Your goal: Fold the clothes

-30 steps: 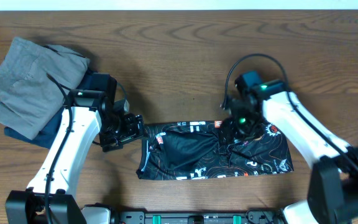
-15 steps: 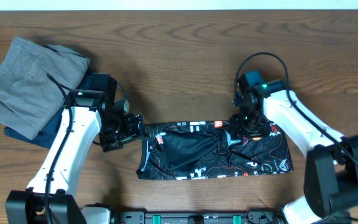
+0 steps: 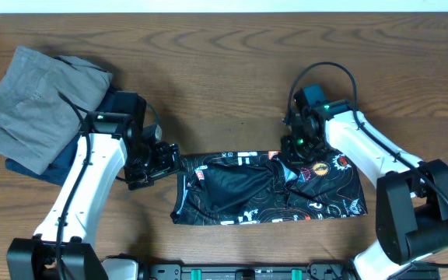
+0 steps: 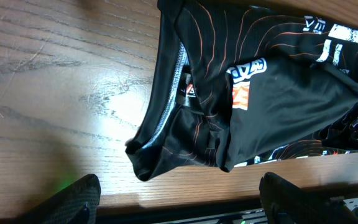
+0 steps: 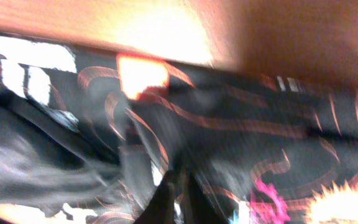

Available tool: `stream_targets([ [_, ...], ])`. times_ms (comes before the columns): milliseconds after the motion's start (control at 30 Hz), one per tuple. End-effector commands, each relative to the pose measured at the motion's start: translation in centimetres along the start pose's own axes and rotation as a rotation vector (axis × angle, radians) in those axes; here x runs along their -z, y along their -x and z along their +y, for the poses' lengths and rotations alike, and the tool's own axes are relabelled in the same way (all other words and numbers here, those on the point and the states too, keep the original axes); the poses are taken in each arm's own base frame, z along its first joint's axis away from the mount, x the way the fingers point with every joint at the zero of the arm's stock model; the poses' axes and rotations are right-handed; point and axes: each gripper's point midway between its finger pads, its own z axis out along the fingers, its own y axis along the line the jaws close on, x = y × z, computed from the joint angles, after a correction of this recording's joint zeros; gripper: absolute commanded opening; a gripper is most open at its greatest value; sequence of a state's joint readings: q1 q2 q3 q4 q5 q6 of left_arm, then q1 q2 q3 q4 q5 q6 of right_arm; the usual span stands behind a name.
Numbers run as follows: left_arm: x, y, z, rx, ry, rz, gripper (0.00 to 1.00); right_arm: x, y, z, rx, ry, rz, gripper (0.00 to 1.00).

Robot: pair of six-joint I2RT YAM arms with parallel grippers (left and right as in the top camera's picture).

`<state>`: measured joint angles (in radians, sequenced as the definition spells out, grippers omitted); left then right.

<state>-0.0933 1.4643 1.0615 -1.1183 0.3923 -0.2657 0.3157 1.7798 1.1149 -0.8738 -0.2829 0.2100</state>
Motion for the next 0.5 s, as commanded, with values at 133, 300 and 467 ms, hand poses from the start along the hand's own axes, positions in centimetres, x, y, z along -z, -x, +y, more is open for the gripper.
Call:
stream_targets([
  [133, 0.7, 0.4, -0.2, -0.006, -0.003, -0.025, 0.83, -0.1, 2.8, 1.4, 0.029, 0.085, -0.102, 0.07],
  [300, 0.7, 0.4, -0.2, -0.006, -0.003, -0.025, 0.83, 0.6, 1.6, 0.4, -0.037, 0.046, -0.057, 0.12],
  [467, 0.7, 0.8, 0.7, -0.007, 0.047, -0.047, 0.92, 2.2, 0.4, -3.5, -0.196, -0.148, -0.062, 0.12],
])
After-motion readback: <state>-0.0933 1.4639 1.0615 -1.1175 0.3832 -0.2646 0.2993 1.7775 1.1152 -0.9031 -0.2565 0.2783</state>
